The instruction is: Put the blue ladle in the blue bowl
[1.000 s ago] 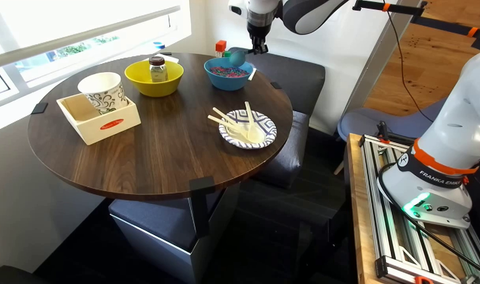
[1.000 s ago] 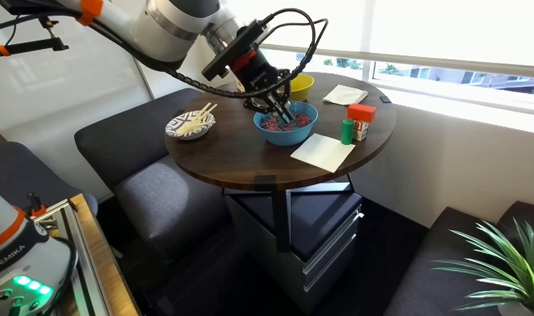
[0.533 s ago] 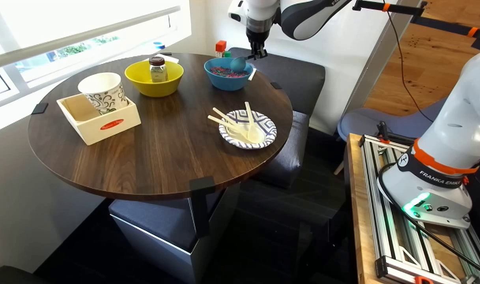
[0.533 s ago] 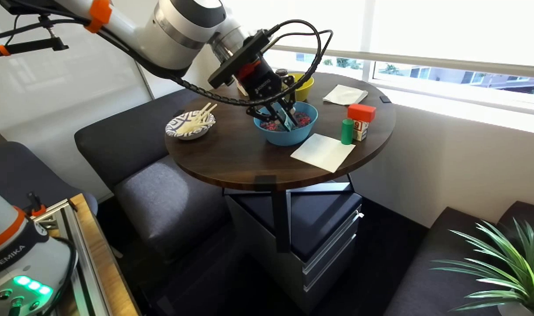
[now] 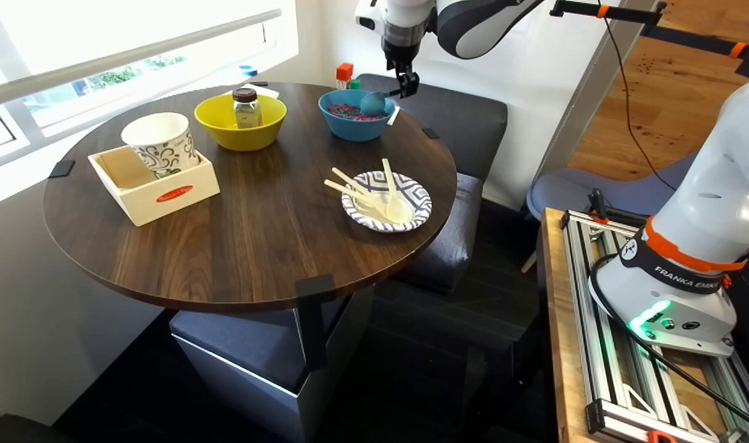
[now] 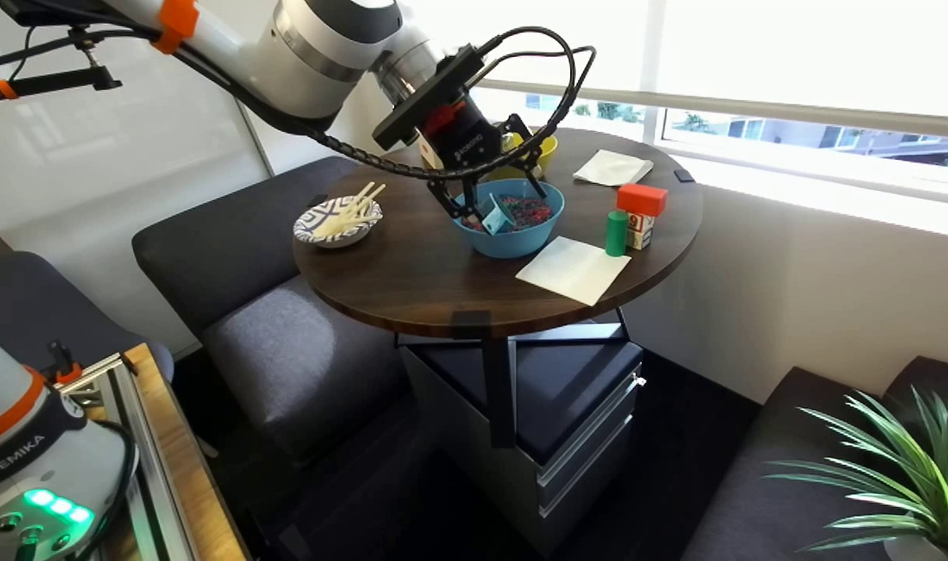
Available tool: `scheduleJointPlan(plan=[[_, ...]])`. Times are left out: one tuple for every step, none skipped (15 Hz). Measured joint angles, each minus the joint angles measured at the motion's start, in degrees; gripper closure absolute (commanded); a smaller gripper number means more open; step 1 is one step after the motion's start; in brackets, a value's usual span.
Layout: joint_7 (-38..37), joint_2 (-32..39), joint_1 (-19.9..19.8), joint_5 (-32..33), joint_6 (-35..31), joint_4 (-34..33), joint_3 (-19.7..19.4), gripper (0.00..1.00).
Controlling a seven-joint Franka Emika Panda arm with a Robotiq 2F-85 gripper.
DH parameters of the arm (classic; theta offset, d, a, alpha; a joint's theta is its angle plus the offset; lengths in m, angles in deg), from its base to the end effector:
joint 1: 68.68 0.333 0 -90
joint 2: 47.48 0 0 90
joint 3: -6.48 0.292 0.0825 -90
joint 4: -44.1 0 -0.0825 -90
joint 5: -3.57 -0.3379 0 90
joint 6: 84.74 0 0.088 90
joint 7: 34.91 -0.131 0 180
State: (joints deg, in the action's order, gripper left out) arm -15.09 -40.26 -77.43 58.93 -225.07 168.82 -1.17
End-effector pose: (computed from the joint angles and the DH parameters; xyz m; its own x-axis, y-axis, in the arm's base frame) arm 0.5105 -0.1632 0.3370 0.7345 0.6010 -0.3153 0.6580 -0.5169 0.5476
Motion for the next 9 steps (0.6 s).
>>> scheduleJointPlan(plan=[[0.9, 0.0, 0.0, -0.4, 0.0, 0.0, 0.0, 0.0], [1.7, 0.0, 0.0, -0.7, 0.0, 0.0, 0.0, 0.0], [2.5, 0.0, 0.0, -0.9, 0.0, 0.1, 0.0, 0.0], [3.4, 0.1, 0.0, -1.3, 0.0, 0.1, 0.0, 0.0], [4.3, 0.1, 0.0, -1.8, 0.0, 0.2, 0.1, 0.0], [5.2, 0.1, 0.0, -2.6, 0.0, 0.3, 0.1, 0.0], [6.6, 0.0, 0.0, -4.3, 0.0, 0.3, 0.2, 0.0], [8.6, -0.2, 0.0, -6.9, 0.0, 0.4, 0.3, 0.0], [11.2, -0.9, -0.1, -10.5, 0.0, 0.5, 0.4, 0.0]])
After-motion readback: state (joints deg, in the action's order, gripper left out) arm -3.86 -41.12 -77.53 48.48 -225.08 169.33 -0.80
